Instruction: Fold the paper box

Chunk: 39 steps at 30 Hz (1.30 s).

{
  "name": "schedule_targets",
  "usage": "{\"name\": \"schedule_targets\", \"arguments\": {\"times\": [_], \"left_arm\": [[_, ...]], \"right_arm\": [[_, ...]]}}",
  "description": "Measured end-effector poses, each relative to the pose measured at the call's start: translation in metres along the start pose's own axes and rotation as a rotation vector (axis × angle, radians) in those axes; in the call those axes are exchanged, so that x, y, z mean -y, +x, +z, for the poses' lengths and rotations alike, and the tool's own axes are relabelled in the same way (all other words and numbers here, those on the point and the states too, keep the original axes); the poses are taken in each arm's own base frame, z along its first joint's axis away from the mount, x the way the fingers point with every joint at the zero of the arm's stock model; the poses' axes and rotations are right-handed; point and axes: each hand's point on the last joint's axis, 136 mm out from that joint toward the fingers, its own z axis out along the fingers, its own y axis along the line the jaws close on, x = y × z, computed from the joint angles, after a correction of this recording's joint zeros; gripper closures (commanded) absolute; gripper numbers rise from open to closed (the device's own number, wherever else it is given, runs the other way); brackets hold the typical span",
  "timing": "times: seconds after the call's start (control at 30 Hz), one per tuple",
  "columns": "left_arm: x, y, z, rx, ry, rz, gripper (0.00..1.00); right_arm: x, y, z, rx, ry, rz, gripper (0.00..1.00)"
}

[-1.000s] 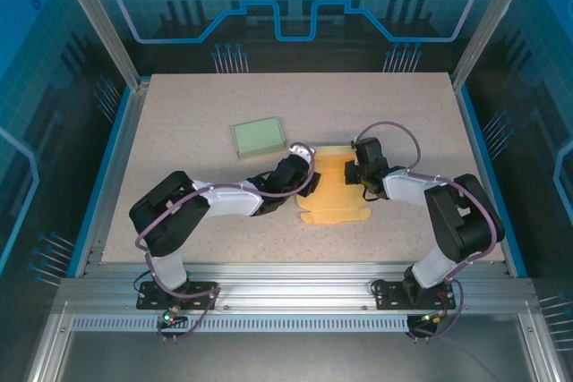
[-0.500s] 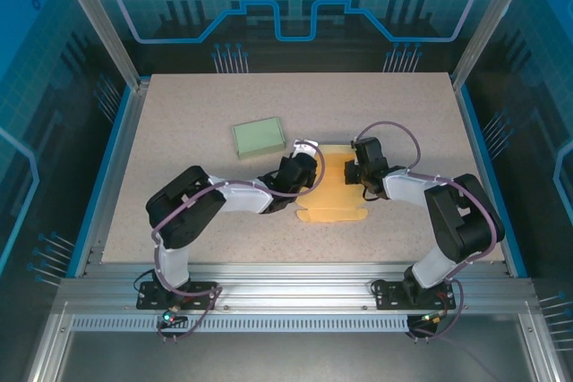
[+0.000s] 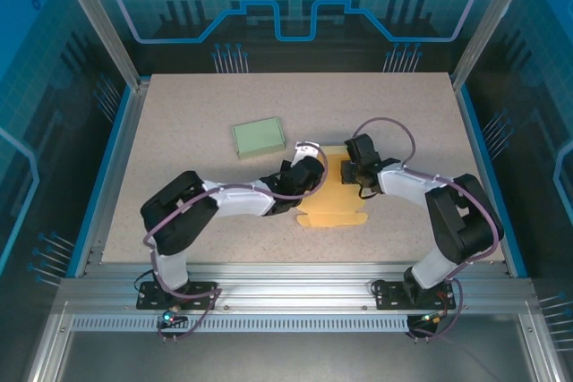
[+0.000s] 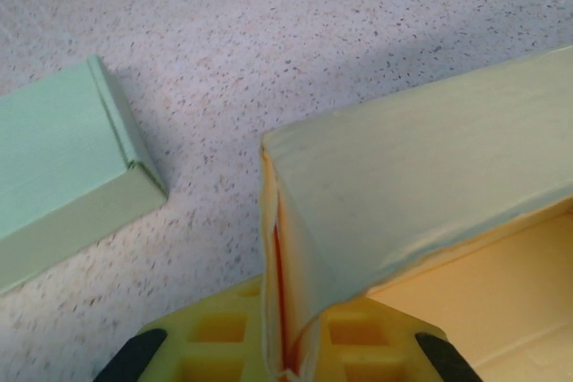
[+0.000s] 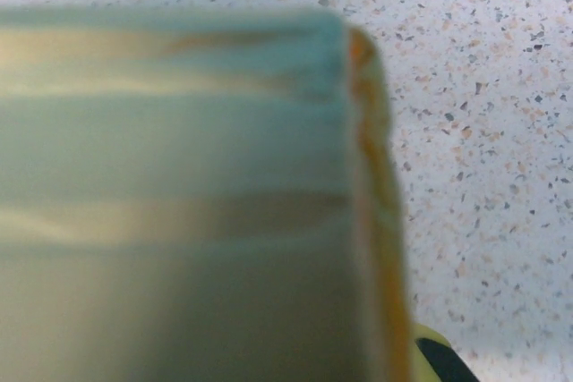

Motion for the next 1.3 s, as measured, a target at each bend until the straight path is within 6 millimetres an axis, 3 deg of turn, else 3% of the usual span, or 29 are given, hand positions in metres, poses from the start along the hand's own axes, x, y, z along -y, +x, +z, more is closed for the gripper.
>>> {"name": "schedule_targets", "arguments": {"times": [0.23, 0.43, 0.67, 0.97, 1.17, 1.3], "left_arm": [[-0.011, 0.0, -0.038, -0.078, -0.009, -0.122, 0.88], [-0.019, 0.015, -0.046, -0.131, -0.049, -0.189, 0.89], [-0.025, 0.034, -0.031, -0.191, -0.168, -0.16, 0.89], [-0.029, 0.044, -0.019, -0.223, -0.26, -0.122, 0.86], [-0.033, 0.054, -0.02, -0.253, -0.24, -0.132, 0.66], [-0.029, 0.051, -0.034, -0.272, -0.138, -0.172, 0.53]], "right_arm": [[-0.018, 0.01, -0.043, -0.039, 0.032, -0.002, 0.96], [-0.032, 0.035, -0.066, -0.104, 0.0, 0.003, 0.95], [-0.046, 0.06, -0.066, -0.183, -0.053, 0.039, 0.97], [-0.052, 0.069, -0.063, -0.224, -0.079, 0.067, 0.98], [-0.054, 0.073, -0.057, -0.239, -0.07, 0.068, 0.98], [-0.058, 0.072, -0.052, -0.251, -0.06, 0.061, 0.98]]}}
